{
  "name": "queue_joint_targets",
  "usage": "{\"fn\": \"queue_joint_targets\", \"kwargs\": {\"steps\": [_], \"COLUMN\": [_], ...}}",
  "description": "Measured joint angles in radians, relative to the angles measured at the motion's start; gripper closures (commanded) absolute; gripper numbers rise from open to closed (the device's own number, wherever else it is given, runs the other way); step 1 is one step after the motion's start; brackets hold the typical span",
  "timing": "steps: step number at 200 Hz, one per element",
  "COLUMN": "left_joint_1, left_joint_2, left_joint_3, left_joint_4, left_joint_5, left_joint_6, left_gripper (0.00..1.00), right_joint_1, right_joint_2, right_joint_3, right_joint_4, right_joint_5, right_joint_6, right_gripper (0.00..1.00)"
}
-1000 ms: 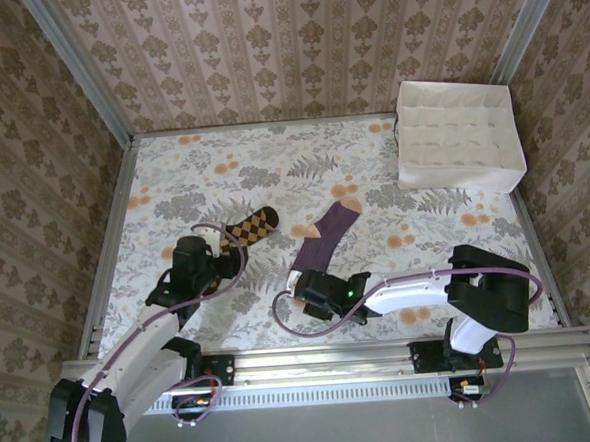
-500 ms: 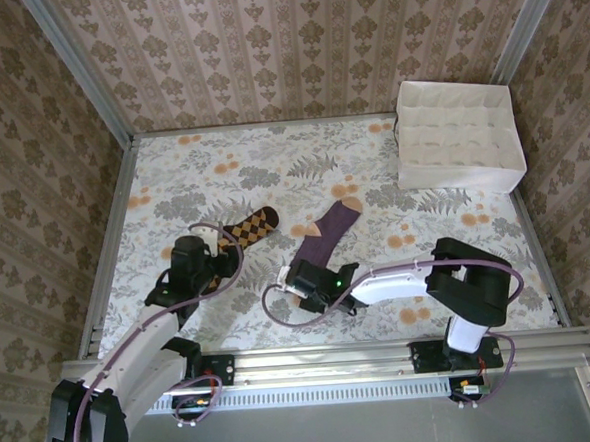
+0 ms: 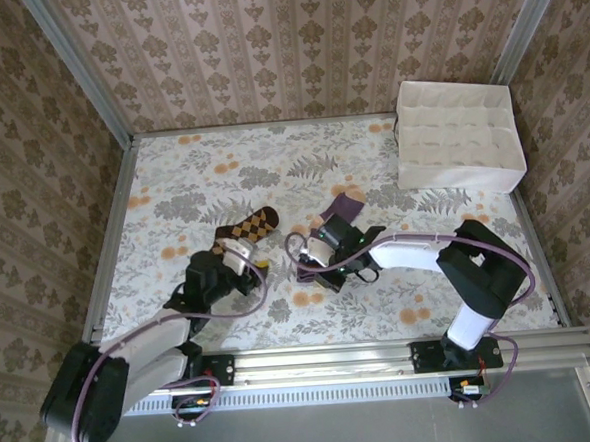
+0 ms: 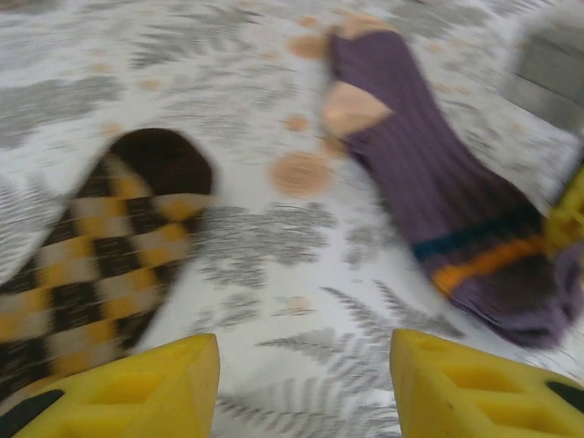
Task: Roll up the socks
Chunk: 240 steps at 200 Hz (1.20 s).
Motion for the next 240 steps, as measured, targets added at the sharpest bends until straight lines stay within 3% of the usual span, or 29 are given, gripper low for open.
{"fn": "queue_joint_targets", "kwargs": {"steps": [40, 98, 154, 188, 213, 240], "left_joint_1": [-0.125, -0.136, -0.128, -0.152, -0.219, -0.228], "left_joint_2": [0.220, 0.482, 0.442, 0.355, 0.389, 0.465], "left_joint_3": [0.114, 0.220, 0.194, 0.193, 0.219, 0.220], "left_joint_4": [0.028, 0.143, 0.194, 0.120, 0.075, 0.074], "left_joint_5": [0.054, 0.183, 0.241, 0.243, 0.233, 0.213], "left_joint_6": [0.199, 0.314, 0.333, 0.379, 0.415, 0.421], "left_gripper": [0.42, 0.41, 0.38, 0.37, 0.34, 0.38], "right_joint_1": [-0.076, -0.122, -0.147, -0.163, -0.166, -0.166], "right_joint_2": [0.000, 0.030, 0.050, 0.053, 0.053, 0.055], "right_joint_3": [0.000, 0.000, 0.003, 0.006, 0.006, 0.006], "right_joint_4": [-0.047, -0.061, -0.061, -0.061, -0.061, -0.061], "right_joint_5": [-0.171, -0.293, -0.316, -0.331, -0.337, -0.339], "right_joint_6": [0.008, 0.037, 0.061, 0.076, 0.079, 0.079], "right_gripper": [1.00, 1.00, 1.00, 1.00, 1.00, 1.00]}}
